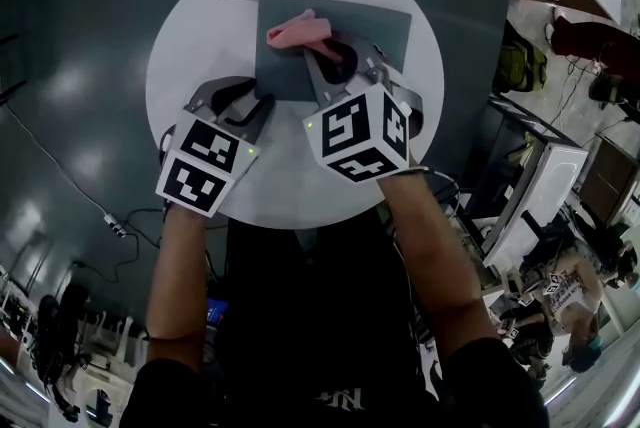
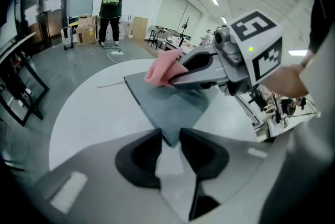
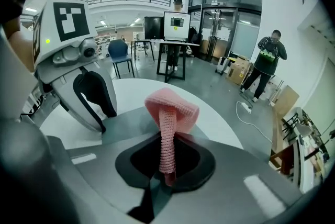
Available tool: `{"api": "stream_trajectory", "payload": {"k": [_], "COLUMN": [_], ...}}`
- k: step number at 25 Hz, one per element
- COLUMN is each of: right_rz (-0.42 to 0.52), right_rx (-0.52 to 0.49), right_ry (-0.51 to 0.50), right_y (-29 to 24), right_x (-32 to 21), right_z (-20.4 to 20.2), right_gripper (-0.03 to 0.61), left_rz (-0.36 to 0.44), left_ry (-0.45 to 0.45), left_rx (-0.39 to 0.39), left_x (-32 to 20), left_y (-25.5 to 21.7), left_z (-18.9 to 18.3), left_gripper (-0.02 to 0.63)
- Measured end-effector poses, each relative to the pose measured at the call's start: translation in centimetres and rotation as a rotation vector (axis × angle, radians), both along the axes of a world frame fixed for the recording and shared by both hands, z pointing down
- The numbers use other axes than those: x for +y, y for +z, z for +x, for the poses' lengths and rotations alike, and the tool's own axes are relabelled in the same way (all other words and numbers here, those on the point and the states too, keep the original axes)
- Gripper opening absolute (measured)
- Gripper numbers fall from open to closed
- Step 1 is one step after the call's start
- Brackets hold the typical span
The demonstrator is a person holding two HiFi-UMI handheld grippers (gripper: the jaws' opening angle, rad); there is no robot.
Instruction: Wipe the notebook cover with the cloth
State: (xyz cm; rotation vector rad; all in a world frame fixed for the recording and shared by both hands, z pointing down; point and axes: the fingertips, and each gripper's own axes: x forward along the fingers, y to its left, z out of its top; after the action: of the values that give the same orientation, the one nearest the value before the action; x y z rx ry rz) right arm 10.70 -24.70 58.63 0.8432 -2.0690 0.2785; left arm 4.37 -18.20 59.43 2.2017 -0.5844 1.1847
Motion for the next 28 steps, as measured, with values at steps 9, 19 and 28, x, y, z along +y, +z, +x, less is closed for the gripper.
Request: {"api": "stream_trajectory", "payload": {"k": [9, 19, 28], "right_rz": [0.012, 0.015, -0.028], "right_rx": [0.018, 0.068, 0.209], "right_ry": [0.072, 0.155, 0.255], "right_y": [0.4, 0.5, 1.2], "right_x": [0.6, 1.4, 1.6], "right_z": [5.9, 12.4, 15.8], "right_gripper": [0.026, 0.026, 0.026], "left_rz": [-0.006, 0.009, 0.021], "left_ry": [-0.003, -0.007, -0.018], "left_rx": [-0.022, -0.032, -0.022], "left_x": [-0.3, -0.2, -0.1], "left_y": [0.3, 0.1, 0.4], "left_z": [0.2, 1.1, 0.7], "left_gripper": [0.115, 0.115, 0.114]}}
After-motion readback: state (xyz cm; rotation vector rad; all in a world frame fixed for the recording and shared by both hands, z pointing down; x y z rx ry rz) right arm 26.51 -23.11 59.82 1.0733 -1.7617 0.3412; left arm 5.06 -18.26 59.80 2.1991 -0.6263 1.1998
